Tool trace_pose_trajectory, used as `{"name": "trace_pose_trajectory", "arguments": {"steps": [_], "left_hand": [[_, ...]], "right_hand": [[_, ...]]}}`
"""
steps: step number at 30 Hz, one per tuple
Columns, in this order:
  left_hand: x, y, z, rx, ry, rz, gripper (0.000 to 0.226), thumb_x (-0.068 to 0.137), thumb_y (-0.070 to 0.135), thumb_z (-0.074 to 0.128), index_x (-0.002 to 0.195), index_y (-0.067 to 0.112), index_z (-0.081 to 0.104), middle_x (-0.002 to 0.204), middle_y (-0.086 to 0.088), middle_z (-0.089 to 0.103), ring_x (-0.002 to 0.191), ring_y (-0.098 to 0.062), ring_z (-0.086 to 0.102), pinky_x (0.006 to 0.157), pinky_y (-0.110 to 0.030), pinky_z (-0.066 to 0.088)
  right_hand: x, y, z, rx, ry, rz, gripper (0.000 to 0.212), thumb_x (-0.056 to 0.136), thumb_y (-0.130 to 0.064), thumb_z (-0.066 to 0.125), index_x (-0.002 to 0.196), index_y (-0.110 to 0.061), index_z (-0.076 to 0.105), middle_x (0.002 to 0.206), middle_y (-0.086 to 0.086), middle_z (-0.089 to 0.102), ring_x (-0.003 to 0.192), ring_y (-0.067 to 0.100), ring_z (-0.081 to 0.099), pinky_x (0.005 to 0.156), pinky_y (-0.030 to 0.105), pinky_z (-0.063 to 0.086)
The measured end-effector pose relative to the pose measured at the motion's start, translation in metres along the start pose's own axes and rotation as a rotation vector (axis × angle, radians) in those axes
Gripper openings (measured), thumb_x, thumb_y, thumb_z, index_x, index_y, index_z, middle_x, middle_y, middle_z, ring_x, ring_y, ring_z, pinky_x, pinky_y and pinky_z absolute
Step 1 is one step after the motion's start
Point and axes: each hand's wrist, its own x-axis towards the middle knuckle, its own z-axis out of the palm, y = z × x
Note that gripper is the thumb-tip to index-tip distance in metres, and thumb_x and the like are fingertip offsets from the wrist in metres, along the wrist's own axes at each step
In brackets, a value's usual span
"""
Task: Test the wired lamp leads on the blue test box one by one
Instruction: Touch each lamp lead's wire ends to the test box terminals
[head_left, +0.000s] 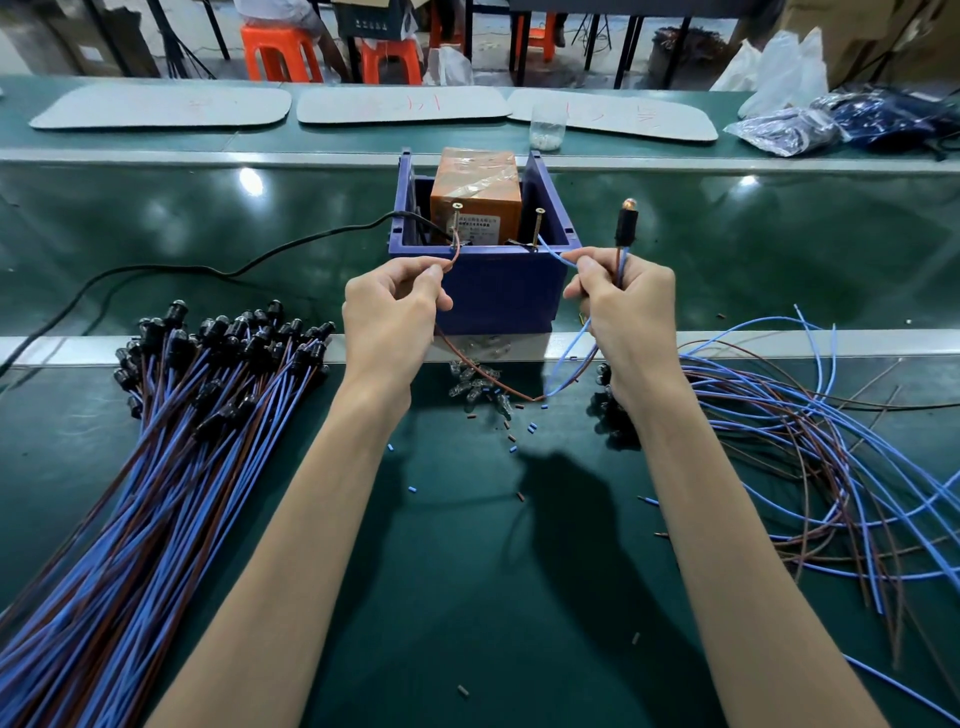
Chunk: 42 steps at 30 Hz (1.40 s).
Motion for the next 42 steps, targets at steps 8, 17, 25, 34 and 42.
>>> {"name": "trace_pose_trajectory", "arguments": {"steps": [8,17,25,34,42], "left_hand": [[0.0,-0.001,-0.001,0.009,0.004,-0.001,0.018,0.093,0.018,0.057,0.085,0.028,0.07,0.049,0.017,0.057,0.044,0.001,0.043,0.058,-0.022,0.035],[0.0,-0.001,0.0,0.017,-0.004,0.001,0.017,0.093,0.017,0.056,0.088,0.026,0.07,0.05,0.017,0.058,0.043,0.002,0.044,0.058,-0.02,0.035],[0.001,-0.001,0.0,0.017,0.002,-0.003,0.016,0.093,0.018,0.057,0.092,0.023,0.072,0.05,0.017,0.057,0.045,0.002,0.044,0.058,-0.02,0.036],[0.0,-0.002,0.001,-0.003,-0.009,0.004,0.018,0.094,0.016,0.056,0.088,0.023,0.071,0.049,0.017,0.057,0.044,0.002,0.044,0.059,-0.021,0.036],[-0.011,0.005,0.013,-0.09,-0.074,-0.022,0.02,0.094,0.012,0.055,0.083,0.023,0.067,0.047,0.014,0.056,0.04,0.0,0.04,0.045,-0.013,0.034]], "right_hand": [[0.0,-0.001,-0.001,0.151,-0.028,0.085,0.025,0.094,-0.005,0.053,0.077,-0.017,0.066,0.05,-0.012,0.056,0.04,-0.002,0.04,0.045,0.01,0.031],[0.003,-0.001,-0.007,0.223,-0.053,0.147,0.02,0.095,-0.003,0.051,0.084,-0.009,0.066,0.056,-0.006,0.052,0.038,0.001,0.032,0.04,0.013,0.024],[0.004,0.001,-0.008,0.287,-0.081,0.208,0.022,0.095,0.0,0.05,0.082,-0.009,0.066,0.057,-0.004,0.052,0.039,0.001,0.03,0.041,0.015,0.02],[0.004,0.001,-0.008,0.307,-0.127,0.217,0.023,0.095,0.0,0.05,0.082,-0.008,0.067,0.057,-0.003,0.05,0.04,0.002,0.027,0.038,0.013,0.02],[0.002,-0.018,-0.028,0.123,-0.321,0.098,0.024,0.099,-0.012,0.049,0.09,-0.012,0.071,0.056,-0.006,0.058,0.041,0.003,0.027,0.038,0.012,0.021]]}}
